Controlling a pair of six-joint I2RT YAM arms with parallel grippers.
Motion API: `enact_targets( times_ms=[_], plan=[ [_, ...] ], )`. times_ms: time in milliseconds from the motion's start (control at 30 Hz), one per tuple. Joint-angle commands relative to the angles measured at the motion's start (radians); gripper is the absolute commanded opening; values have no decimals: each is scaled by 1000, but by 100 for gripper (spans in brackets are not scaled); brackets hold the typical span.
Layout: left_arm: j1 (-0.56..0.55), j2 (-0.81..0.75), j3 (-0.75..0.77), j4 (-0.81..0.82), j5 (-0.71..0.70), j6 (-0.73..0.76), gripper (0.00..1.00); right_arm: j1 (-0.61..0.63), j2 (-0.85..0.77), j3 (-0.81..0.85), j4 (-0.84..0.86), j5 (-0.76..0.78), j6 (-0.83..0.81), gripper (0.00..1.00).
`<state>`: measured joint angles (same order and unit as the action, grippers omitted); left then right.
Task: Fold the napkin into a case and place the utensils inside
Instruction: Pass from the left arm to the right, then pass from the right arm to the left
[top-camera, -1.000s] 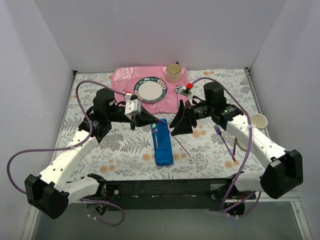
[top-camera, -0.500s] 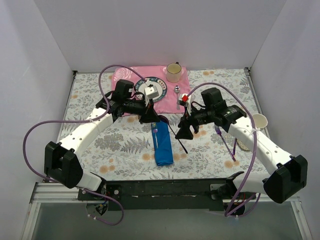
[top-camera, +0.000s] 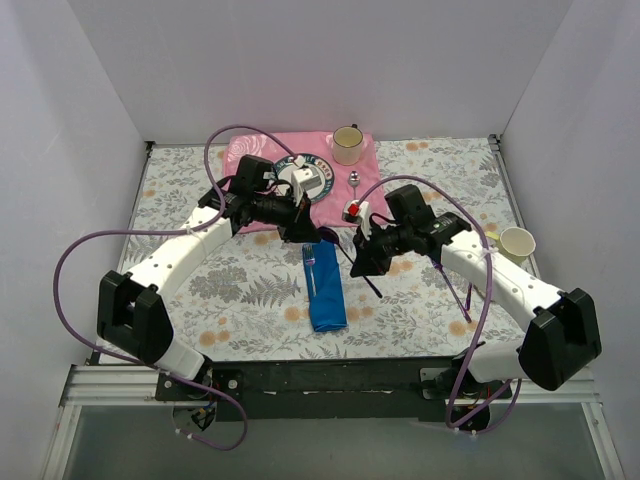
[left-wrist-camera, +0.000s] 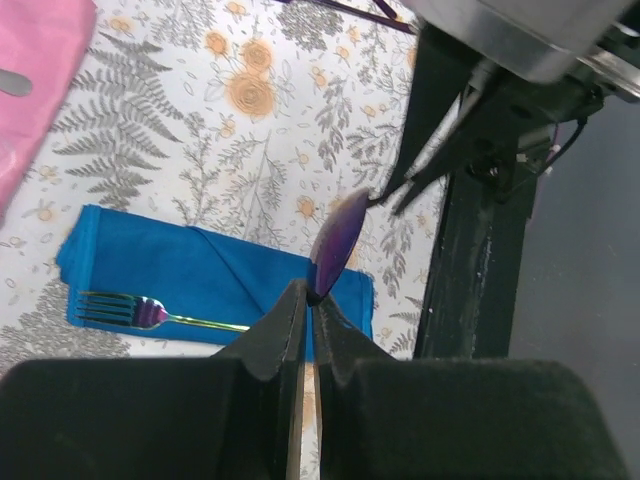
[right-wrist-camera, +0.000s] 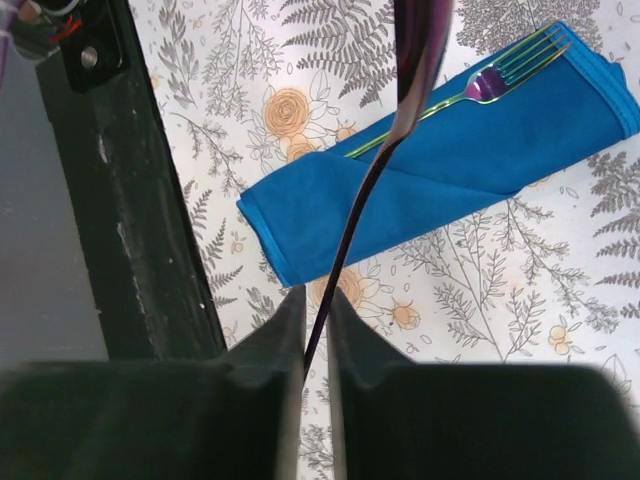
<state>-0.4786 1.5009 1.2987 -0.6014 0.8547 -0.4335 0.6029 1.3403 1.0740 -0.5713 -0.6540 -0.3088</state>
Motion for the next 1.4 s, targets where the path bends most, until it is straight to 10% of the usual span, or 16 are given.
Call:
enact_targets(
  times_ms=[0, 200, 400, 733, 1367],
  plan=[
    [3, -10, 40, 2, 7, -39, 0, 6, 0, -6, 44, 2, 11, 1],
    [214, -146, -178, 403, 168, -354, 62, -8, -39, -43, 130, -143, 158, 1],
    [250, -321, -392, 870, 179, -536, 52, -20, -69, -124, 327, -242, 480, 1],
    [195, -266, -328, 873, 130, -495, 40, -26, -110, -272, 688, -254, 870, 1],
    [67, -186, -296, 844, 102, -447, 26, -26, -118, -310, 834, -294, 984, 1]
  ],
)
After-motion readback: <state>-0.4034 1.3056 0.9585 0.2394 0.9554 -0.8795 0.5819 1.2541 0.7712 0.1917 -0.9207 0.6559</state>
